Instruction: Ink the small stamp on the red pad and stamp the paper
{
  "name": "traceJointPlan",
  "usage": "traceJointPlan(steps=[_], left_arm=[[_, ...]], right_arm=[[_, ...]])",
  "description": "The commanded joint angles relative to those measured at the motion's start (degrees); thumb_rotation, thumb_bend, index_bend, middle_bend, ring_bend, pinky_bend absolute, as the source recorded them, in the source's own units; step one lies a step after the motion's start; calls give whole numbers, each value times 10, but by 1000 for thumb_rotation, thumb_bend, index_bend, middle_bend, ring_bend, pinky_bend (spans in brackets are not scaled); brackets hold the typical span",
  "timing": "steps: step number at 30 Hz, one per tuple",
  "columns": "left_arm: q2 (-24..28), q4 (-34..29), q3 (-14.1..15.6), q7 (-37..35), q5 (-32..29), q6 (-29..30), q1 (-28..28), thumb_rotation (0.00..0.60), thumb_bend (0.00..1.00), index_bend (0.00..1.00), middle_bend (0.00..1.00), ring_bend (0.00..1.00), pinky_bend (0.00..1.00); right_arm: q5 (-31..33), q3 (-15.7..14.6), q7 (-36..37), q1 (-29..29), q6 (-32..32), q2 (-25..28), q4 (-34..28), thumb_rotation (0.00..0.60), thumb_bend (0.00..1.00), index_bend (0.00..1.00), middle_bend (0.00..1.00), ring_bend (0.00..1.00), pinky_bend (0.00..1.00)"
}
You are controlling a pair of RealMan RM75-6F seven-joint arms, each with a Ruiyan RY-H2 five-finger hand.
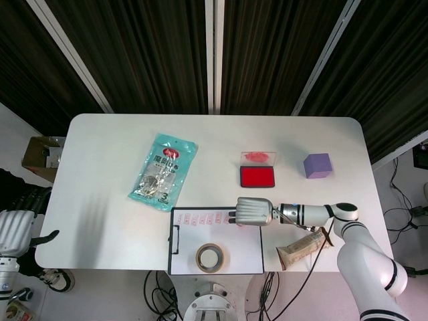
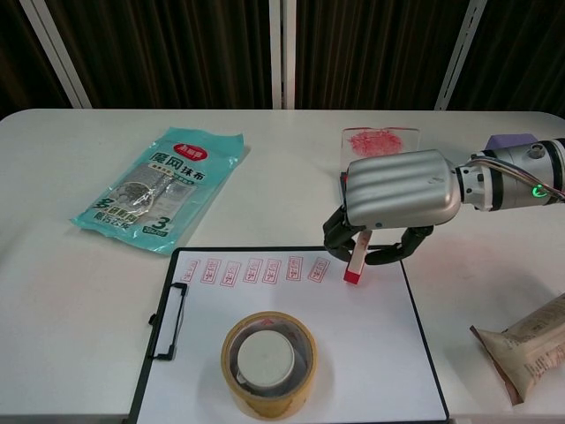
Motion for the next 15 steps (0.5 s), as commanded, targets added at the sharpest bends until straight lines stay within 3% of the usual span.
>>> traceJointPlan(steps=[1, 15], left_arm=[[0, 2, 0, -2, 0, -1, 0, 600, 0, 121, 144, 120, 244], [3, 2, 0, -4, 0, 0, 1, 600, 0, 121, 144, 121, 244]], right_arm=[[3, -2, 1, 2, -2, -2, 3, 600, 493, 980, 806, 955, 1000], [17, -12, 7, 8, -13, -14, 11, 600, 496, 980, 806, 955, 1000]])
